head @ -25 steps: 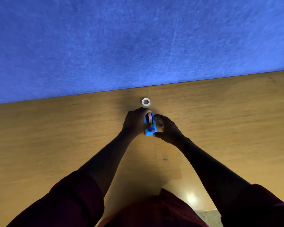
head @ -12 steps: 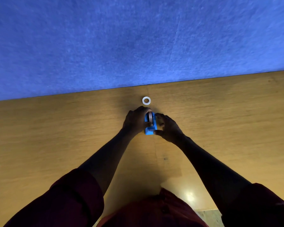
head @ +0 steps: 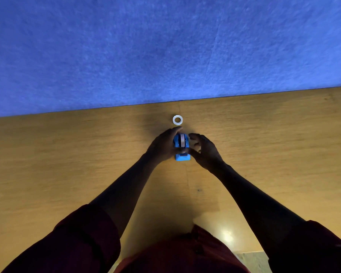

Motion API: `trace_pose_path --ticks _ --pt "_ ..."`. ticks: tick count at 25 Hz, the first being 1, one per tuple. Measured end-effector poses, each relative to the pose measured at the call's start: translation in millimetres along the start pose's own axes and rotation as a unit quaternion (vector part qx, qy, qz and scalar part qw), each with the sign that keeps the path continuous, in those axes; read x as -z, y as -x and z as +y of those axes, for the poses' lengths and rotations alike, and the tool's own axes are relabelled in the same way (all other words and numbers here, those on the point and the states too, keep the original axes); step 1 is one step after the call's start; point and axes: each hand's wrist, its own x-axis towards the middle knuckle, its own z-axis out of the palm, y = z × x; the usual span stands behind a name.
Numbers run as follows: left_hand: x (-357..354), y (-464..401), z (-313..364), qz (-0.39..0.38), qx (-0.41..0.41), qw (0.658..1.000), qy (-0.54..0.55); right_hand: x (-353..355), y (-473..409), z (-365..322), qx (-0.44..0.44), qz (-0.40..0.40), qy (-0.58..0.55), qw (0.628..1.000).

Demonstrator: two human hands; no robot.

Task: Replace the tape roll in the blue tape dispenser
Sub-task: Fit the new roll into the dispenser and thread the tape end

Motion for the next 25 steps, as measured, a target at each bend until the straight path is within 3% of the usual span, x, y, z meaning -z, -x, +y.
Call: trace_pose_path --ticks 4,25 --pt "-5.0 2.2 0.9 0.036 0.025 0.999 0.007 2.9 -7.8 -11.1 0.044 0.049 0.037 0.997" --pt "-8.6 1.9 -1.7 0.056 0.026 0.998 0.023 -0.2 -22.3 -21.4 0.030 0.034 0.054 0.997"
